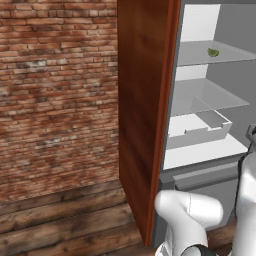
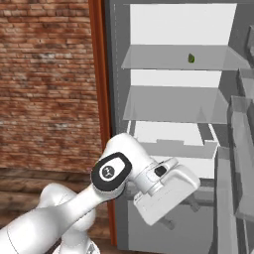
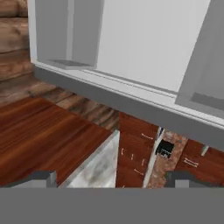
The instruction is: There is a bowl on the dining counter. Grab a lemon wedge from the fridge and place it in the bowl. Then get the liquor bottle and glass cup from the cabinet and place them next to the bowl.
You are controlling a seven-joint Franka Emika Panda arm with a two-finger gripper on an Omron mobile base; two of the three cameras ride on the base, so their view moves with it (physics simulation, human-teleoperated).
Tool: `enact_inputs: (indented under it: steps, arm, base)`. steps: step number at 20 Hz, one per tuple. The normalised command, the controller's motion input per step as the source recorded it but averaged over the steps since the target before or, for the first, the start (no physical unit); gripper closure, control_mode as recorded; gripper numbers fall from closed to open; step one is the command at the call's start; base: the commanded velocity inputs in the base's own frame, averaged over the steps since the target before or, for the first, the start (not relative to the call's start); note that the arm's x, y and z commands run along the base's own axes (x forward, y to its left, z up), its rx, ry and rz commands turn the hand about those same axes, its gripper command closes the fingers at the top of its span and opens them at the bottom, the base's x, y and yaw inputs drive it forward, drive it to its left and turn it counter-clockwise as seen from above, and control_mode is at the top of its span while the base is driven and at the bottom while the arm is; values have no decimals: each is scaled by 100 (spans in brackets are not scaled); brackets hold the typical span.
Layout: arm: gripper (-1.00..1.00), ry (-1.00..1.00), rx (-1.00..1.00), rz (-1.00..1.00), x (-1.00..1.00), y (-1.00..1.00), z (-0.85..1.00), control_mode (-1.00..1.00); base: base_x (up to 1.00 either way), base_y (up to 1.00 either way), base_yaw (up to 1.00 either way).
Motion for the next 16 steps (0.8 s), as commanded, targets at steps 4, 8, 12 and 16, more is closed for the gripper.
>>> enact_inputs:
  steps: [4, 8, 12, 16]
  arm:
    - [-100, 0, 29, 32, 6, 100, 2, -100]
    - [-100, 1, 44, 44, 55, 87, 16, -100]
    - [-100, 5, 56, 55, 66, 39, 26, -100]
    - [-100, -5, 62, 53, 74, 5, 29, -100]
  base:
    - [0, 0, 0]
    - [0, 0, 0]
    - [0, 0, 0]
    - [0, 0, 0]
